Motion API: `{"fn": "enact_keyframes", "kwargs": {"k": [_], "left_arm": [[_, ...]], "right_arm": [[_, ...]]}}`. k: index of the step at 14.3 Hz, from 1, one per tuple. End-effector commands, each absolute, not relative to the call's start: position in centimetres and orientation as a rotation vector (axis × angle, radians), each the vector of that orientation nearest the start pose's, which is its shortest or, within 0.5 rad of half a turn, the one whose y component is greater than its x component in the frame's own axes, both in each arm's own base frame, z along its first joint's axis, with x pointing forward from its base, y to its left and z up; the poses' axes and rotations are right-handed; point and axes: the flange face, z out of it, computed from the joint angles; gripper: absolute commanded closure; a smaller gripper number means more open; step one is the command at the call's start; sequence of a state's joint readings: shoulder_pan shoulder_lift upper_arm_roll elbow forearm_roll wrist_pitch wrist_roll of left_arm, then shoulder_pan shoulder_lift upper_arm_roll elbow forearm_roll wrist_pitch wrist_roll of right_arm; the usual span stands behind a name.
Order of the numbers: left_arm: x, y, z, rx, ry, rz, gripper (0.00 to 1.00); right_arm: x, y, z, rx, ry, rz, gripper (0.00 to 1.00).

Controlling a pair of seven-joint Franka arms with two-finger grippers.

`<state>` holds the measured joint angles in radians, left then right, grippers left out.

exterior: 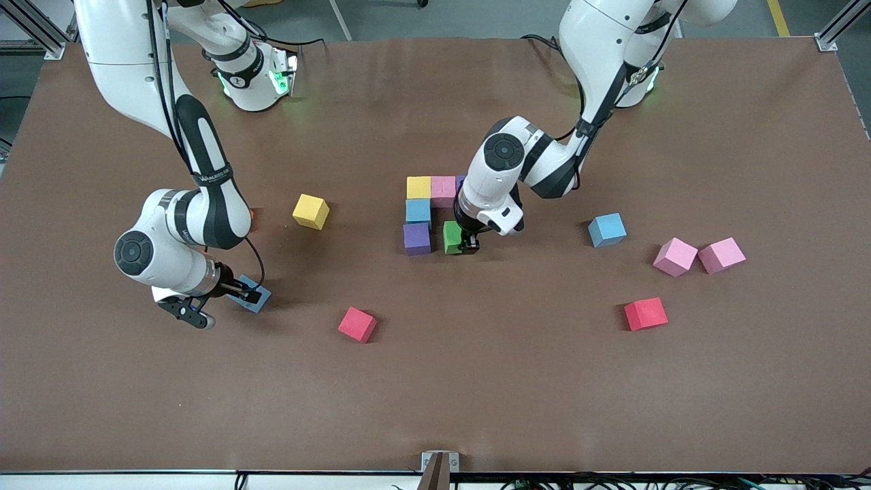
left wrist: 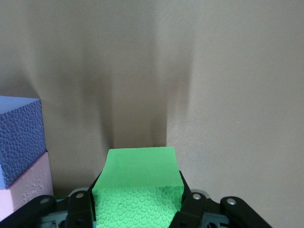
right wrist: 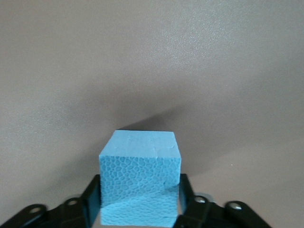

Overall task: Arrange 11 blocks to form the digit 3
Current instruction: 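Place green with the left gripper while the right gripper carries cyan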

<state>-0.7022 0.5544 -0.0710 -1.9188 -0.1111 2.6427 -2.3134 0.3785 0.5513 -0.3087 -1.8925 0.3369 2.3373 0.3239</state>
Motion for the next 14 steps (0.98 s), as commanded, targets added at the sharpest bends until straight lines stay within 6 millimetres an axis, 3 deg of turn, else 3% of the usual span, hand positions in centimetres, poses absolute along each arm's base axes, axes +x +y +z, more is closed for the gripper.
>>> {"fn": "enact_keyframes", "kwargs": {"k": [1,2,3,5,6,8,12,14], "left_arm": [[45.9,-44.9,20.6,2.025,2.179,-0.130,0.78],[46.0,-45.0,20.6,2.029,2.174,-0.127,0.78],[46.2,-45.2,20.5,2.042,2.158,-0.114,0.78],[46.8,-45.9,19.9,2.061,2.136,-0.096,0.78],[47.0,-46.0,19.7,2.060,2.138,-0.097,0.78],[47.1,-46.2,19.6,2.060,2.135,-0.097,0.78],[46.5,-47.3,19.5,2.079,2.119,-0.101,0.78],[46.5,-47.3,19.4,2.080,2.119,-0.100,0.78]], "right_arm": [[61.8,5.5,22.1,-2.973,0.696,0.132,0.40],[61.8,5.4,22.0,-2.974,0.697,0.134,0.44],[61.8,5.5,22.1,-2.974,0.694,0.137,0.55],[61.7,6.0,22.4,-2.980,0.643,0.163,0.90],[61.8,6.4,23.1,-2.980,0.617,0.165,0.98],[62.2,7.9,24.7,-2.979,0.566,0.172,0.98],[63.2,15.2,29.5,-2.989,0.346,0.219,0.98],[63.1,19.0,30.9,-2.995,0.254,0.181,0.98]]}}
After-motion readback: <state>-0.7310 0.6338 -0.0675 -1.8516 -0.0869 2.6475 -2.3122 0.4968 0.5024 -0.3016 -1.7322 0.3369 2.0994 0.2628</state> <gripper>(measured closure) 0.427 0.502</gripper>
